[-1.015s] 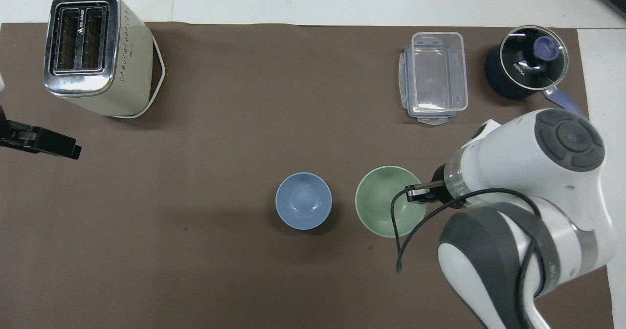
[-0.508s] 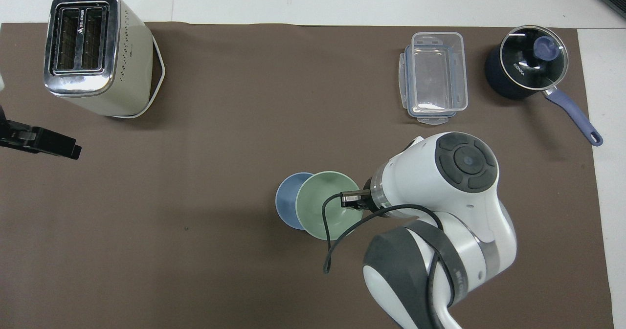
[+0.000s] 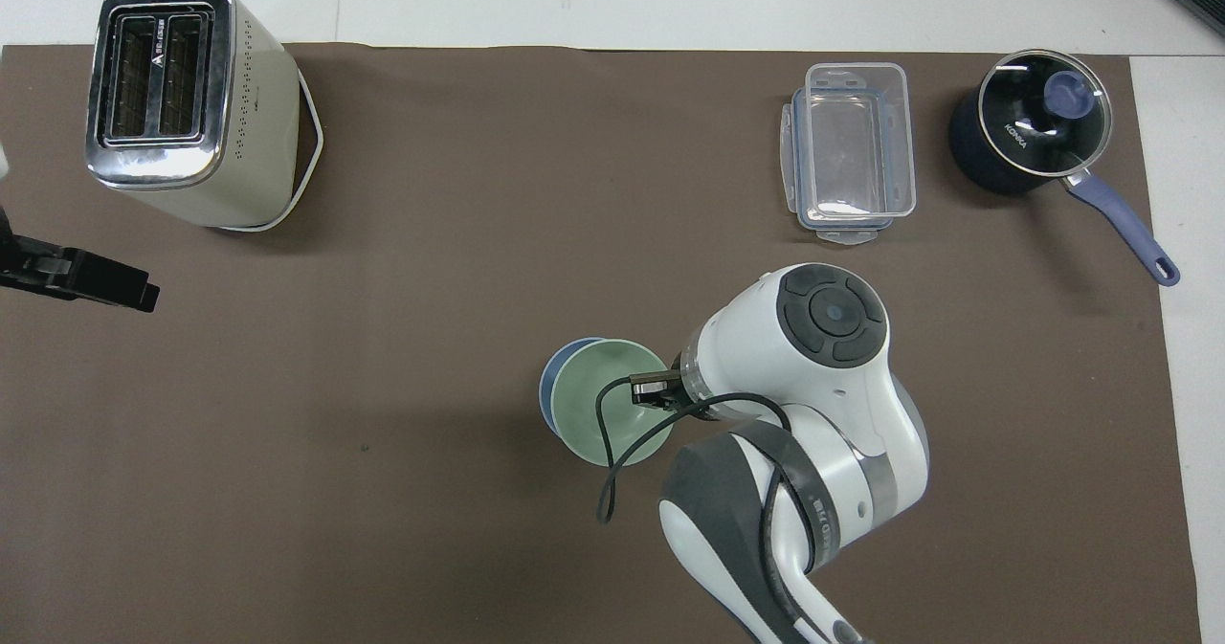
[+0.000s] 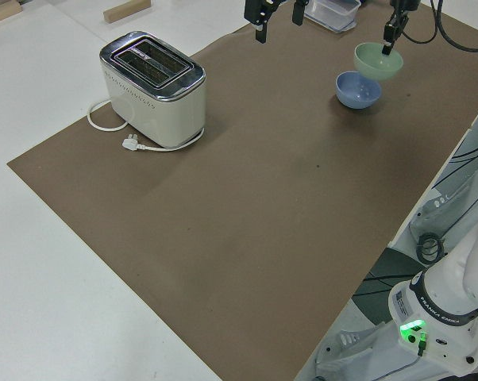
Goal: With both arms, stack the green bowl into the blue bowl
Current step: 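Lower the green bowl into the blue bowl with the right gripper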
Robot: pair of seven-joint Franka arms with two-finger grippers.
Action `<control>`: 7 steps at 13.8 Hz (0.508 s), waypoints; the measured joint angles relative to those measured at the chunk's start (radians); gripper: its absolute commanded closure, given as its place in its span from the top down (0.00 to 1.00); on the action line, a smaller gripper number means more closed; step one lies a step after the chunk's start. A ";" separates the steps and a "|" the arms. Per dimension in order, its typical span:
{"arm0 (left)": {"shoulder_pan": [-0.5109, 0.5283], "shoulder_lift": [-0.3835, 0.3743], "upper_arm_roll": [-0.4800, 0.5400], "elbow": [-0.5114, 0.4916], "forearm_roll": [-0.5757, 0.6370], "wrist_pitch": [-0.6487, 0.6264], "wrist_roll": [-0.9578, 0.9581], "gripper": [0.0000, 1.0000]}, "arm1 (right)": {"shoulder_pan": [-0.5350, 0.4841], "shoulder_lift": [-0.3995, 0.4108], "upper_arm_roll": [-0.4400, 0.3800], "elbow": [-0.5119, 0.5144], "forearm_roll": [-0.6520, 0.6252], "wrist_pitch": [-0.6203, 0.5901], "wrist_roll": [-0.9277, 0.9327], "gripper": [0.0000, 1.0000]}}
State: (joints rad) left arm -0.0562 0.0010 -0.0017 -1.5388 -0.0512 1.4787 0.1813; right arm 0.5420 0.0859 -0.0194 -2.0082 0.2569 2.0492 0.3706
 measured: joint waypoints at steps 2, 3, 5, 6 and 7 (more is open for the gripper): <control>0.000 0.000 0.000 0.000 0.000 0.000 0.000 1.00 | 0.012 0.017 0.000 -0.001 0.001 0.031 0.000 0.00; 0.000 0.000 -0.001 0.000 0.000 0.000 0.000 1.00 | 0.018 0.027 0.001 -0.001 0.002 0.043 0.000 0.00; 0.000 0.000 -0.002 0.000 0.000 0.000 0.000 1.00 | 0.019 0.042 0.001 -0.001 0.003 0.048 0.000 0.00; 0.000 0.000 -0.002 0.000 0.000 0.000 0.000 1.00 | 0.019 0.049 0.001 -0.002 0.004 0.048 0.000 0.00; 0.000 0.000 -0.002 0.000 0.000 0.000 0.000 1.00 | 0.019 0.055 0.001 -0.003 0.004 0.048 0.000 0.00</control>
State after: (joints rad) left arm -0.0562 0.0010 -0.0036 -1.5388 -0.0511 1.4789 0.1813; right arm 0.5615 0.1404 -0.0184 -2.0112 0.2606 2.0977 0.3706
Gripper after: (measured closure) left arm 0.000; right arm 0.952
